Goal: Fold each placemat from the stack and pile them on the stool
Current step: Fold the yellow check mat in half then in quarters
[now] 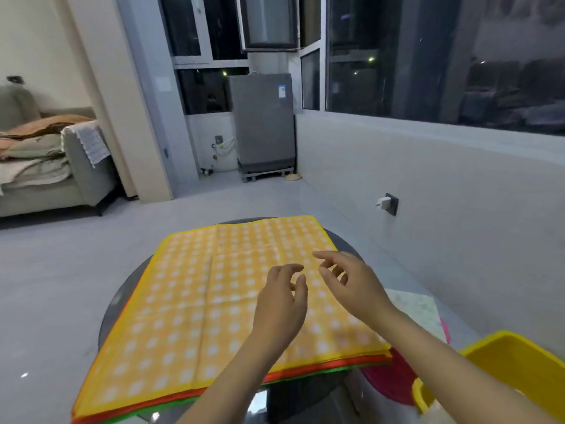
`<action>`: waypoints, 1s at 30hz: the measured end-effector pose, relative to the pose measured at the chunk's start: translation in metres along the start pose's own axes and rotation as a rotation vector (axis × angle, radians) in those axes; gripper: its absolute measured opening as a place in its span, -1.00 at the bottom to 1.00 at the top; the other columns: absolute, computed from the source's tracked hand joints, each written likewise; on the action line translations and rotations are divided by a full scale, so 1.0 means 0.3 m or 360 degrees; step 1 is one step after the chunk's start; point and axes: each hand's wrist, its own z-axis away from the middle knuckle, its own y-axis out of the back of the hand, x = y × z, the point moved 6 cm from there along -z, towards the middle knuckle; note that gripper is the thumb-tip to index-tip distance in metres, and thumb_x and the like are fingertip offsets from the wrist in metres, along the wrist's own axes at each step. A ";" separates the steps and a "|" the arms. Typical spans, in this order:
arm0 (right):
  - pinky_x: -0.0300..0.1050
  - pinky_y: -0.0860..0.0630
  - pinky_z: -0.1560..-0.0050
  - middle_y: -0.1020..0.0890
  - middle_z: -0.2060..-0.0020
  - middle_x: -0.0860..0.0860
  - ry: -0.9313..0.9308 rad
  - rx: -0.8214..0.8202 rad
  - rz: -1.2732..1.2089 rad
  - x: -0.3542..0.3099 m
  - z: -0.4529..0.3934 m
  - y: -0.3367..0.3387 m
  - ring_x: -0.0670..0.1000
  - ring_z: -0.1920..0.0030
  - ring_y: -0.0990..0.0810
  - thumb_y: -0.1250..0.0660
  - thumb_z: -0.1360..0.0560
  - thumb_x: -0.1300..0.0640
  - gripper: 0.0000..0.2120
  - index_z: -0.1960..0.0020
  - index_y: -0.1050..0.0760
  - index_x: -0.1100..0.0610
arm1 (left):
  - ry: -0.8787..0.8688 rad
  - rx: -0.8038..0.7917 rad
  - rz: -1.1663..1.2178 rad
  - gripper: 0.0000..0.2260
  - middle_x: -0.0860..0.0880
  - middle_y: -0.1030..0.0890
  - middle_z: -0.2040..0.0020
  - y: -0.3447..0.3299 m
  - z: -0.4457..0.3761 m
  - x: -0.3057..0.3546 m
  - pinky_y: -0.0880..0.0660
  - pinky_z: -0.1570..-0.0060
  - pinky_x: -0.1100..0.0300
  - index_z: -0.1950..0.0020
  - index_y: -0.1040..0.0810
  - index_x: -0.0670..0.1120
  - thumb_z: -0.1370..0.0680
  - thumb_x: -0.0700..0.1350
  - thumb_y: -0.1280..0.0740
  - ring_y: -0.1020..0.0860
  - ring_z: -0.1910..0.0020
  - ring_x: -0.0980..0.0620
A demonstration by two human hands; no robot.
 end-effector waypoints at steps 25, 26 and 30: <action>-0.30 -0.30 -0.13 -0.47 -0.08 -0.21 0.0413 -0.1030 0.0631 0.029 0.175 -0.376 -0.18 -0.11 -0.33 -0.17 -0.37 -0.37 -0.51 -0.19 -0.51 -0.18 | -0.0133 -0.0721 -0.0560 -0.67 0.11 -0.42 -0.28 0.148 0.241 -0.336 -0.23 -0.27 0.28 -0.24 -0.53 0.13 -0.49 0.15 -0.33 -0.32 -0.28 0.16; -0.30 -0.31 -0.13 -0.48 -0.07 -0.21 0.0413 -0.1025 0.0617 0.023 0.177 -0.375 -0.17 -0.11 -0.34 -0.23 -0.39 -0.32 -0.58 -0.16 -0.54 -0.17 | -0.0131 -0.0715 -0.0552 -0.68 0.12 -0.43 -0.27 0.149 0.241 -0.336 -0.23 -0.26 0.30 -0.22 -0.55 0.13 -0.49 0.15 -0.34 -0.33 -0.28 0.17; -0.25 -0.37 -0.11 -0.55 -0.05 -0.21 0.0379 -0.0995 0.0580 0.006 0.183 -0.371 -0.18 -0.11 -0.40 -0.31 -0.48 -0.15 -0.81 0.00 -0.60 -0.11 | -0.0105 -0.0717 -0.0514 -0.73 0.16 -0.47 -0.25 0.153 0.242 -0.335 -0.24 -0.21 0.37 -0.15 -0.60 0.11 -0.50 0.16 -0.33 -0.34 -0.26 0.22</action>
